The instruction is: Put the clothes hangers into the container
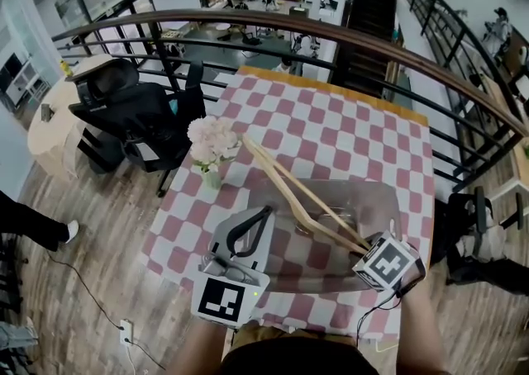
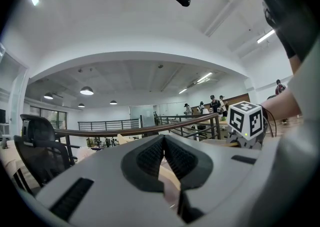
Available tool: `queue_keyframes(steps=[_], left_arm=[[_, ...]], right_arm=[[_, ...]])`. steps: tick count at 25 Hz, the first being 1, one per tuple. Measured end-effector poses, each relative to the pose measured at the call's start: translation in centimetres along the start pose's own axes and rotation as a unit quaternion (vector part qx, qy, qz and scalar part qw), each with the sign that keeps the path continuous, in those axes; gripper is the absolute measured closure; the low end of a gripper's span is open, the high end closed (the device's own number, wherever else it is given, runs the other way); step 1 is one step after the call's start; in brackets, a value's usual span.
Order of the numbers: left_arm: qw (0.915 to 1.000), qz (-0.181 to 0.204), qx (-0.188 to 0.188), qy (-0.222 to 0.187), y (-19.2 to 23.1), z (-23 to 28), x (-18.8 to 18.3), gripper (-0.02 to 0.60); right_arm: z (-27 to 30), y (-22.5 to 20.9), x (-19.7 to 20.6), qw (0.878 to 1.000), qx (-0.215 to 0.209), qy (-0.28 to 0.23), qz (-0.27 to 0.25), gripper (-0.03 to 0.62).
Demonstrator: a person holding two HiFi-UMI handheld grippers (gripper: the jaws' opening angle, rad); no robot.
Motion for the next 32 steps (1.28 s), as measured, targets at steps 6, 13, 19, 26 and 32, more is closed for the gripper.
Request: queue_keyframes(steps=[6, 13, 19, 26, 32], left_arm=[[1.0000, -0.003, 0.004, -0.001, 0.0, 0.0, 0.1, 0.572], [1.0000, -0.001, 0.005, 0.000, 0.0, 0.0, 0.2, 0.572], [1.0000, -0.007, 0.007, -0.001, -0.2, 0.0, 0.3, 0.572], [0.9999, -0.004, 0.012, -0.002, -0.6, 0.2, 0.2, 0.572], [0.9999, -0.006, 0.010, 0.002, -0.4, -0.1, 0.4, 0.572]], right_arm=[[0.8, 0.1, -0.1, 1.000, -0.001, 0.024, -0.001, 0.540], [1.5, 0.6, 0.6, 0.999, -0.020, 0.043, -0.006, 0.540], [1.5, 0.8, 1.4, 0.998, -0.028, 0.052, -0.008, 0.540], [2.0, 0.7, 1.5, 0.997, -0.011, 0.076, -0.014, 0.540], [2.5, 0.3, 1.3, 0.996, 0.004, 0.084, -0.017, 0.539]])
Point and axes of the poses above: the fingertips, and each gripper's own axes: z forward along the fingers, y to its left, x out of its underside, the point moved 7 cm from there along -z, backward along the fingers, and after that the axes turned 8 degrees about z, right-handed, at the moved point
